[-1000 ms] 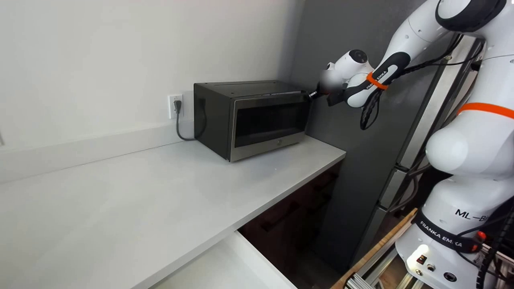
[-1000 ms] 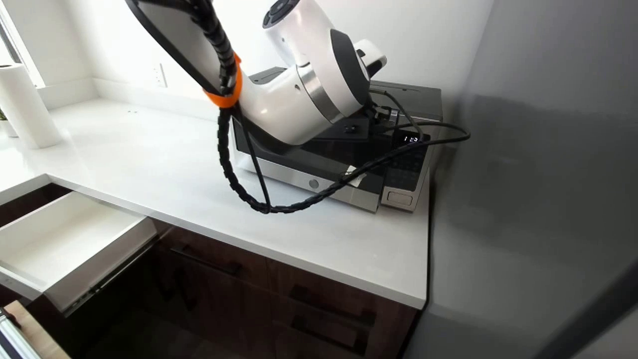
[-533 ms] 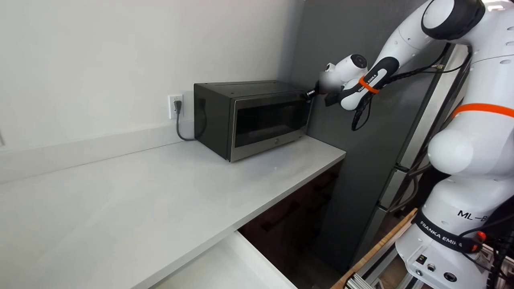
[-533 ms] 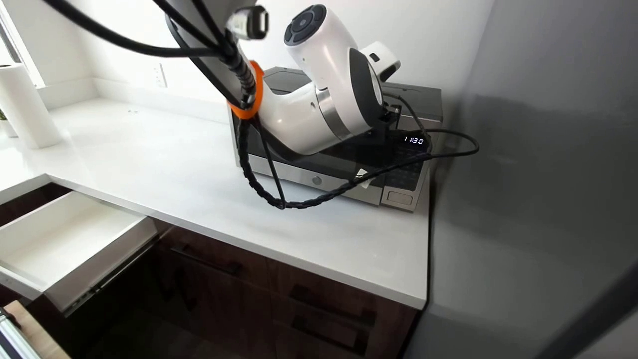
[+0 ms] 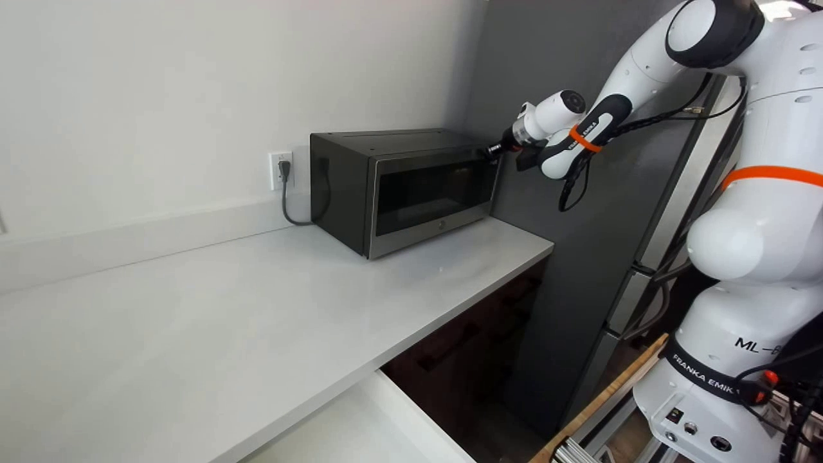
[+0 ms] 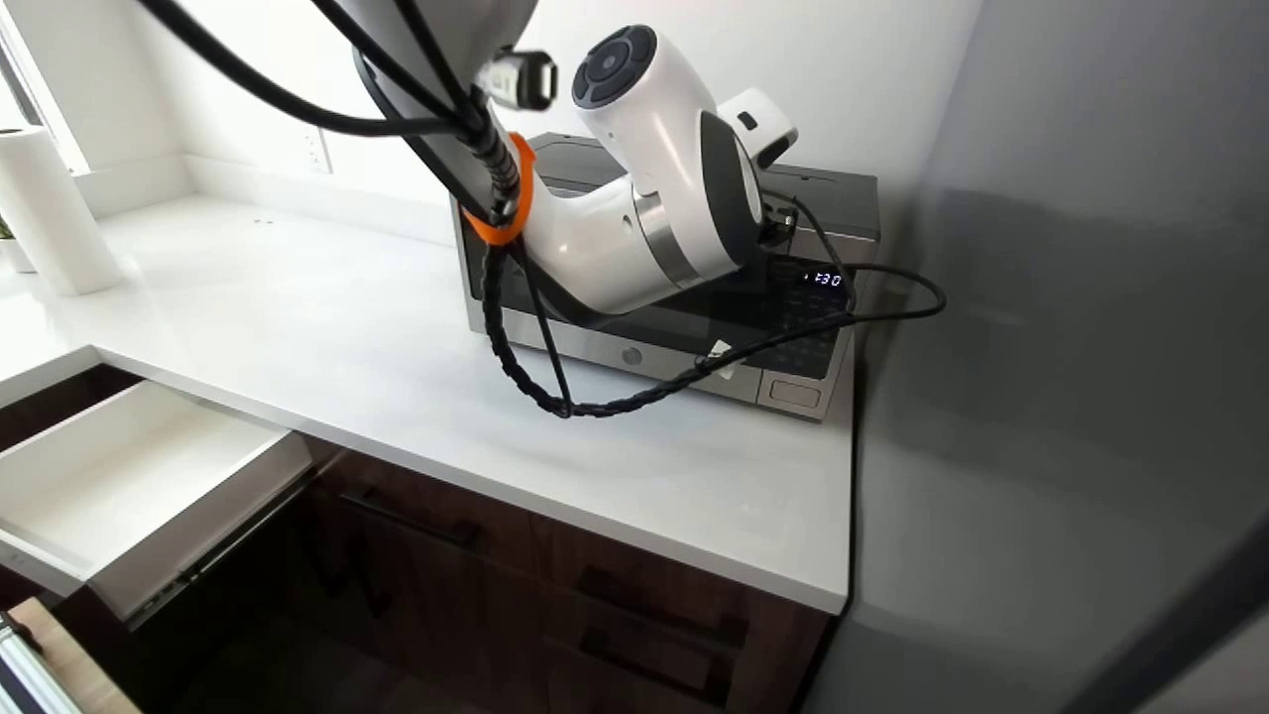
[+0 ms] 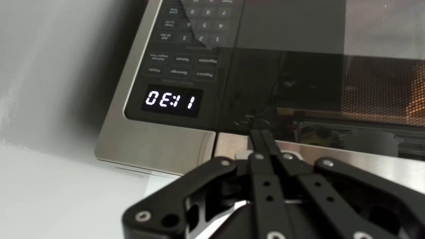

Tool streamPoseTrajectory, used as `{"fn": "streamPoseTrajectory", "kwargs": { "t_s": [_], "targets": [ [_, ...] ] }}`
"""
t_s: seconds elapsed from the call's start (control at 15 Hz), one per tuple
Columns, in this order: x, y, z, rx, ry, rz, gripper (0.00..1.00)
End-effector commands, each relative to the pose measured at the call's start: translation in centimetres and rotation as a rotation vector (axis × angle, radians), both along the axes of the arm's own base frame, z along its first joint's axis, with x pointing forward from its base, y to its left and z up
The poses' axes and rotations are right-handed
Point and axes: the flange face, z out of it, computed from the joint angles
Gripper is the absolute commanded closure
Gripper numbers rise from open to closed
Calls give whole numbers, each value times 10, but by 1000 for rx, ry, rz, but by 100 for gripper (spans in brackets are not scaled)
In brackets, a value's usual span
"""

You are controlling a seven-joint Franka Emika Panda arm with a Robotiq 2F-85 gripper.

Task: Close the microwave door

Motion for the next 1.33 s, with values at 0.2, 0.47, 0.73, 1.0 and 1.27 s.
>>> {"fn": "streamPoseTrajectory", "kwargs": {
  "t_s": [0.2, 0.47, 0.73, 1.0, 1.27],
  "targets": [
    [19, 11, -7, -7, 26, -34, 100],
    [-12, 3, 22, -82, 126, -116, 100],
    [-46, 4, 49, -161, 299, -243, 60],
    [-90, 22, 61, -200, 524, -329, 31],
    [-125, 53, 76, -140, 764, -388, 1]
  ]
}}
